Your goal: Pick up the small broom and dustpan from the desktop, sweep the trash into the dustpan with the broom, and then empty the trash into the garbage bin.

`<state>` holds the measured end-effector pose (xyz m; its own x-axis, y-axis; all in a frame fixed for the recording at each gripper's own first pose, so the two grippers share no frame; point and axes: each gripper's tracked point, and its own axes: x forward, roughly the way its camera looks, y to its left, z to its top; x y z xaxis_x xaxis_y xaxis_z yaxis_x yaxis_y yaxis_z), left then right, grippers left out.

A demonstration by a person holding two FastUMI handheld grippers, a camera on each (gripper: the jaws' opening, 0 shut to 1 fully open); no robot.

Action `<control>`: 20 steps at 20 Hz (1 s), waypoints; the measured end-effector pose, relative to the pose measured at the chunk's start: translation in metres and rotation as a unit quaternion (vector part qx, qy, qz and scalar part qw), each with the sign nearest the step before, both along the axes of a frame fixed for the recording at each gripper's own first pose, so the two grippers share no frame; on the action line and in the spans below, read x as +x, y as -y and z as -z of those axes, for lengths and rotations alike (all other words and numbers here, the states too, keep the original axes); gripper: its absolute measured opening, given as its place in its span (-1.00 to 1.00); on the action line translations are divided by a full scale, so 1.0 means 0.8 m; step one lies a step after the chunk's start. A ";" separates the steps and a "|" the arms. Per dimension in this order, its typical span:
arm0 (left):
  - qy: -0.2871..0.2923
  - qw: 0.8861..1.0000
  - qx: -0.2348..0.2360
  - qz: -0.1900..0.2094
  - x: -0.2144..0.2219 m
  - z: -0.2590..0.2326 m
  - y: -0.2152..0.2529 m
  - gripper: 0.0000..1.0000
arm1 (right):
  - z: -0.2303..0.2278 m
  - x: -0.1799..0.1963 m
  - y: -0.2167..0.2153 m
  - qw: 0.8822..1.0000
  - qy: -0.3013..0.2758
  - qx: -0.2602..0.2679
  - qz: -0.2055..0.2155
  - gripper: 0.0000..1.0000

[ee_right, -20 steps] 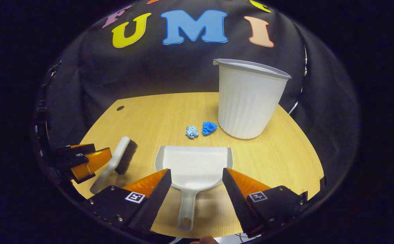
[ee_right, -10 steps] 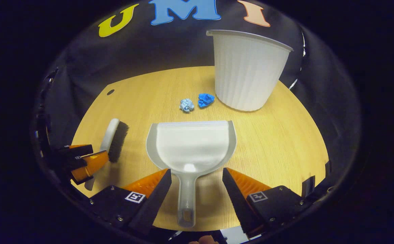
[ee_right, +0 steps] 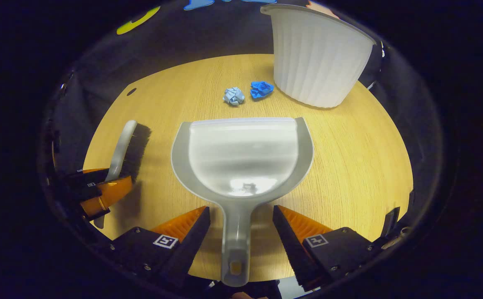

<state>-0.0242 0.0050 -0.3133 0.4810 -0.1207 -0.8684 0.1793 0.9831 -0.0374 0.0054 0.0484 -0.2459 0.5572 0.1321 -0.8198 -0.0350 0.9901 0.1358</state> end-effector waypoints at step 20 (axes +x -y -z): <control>0.002 1.000 0.026 0.007 0.037 0.018 -0.006 -0.17 | 0.026 0.013 0.018 0.998 0.016 -0.032 -0.058 -0.34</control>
<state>0.0055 0.0098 -0.3277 0.4829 -0.0821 -0.8718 0.1940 0.9809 0.0151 0.0156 0.0338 -0.2667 0.5674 0.1453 -0.8105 -0.1525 0.9858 0.0699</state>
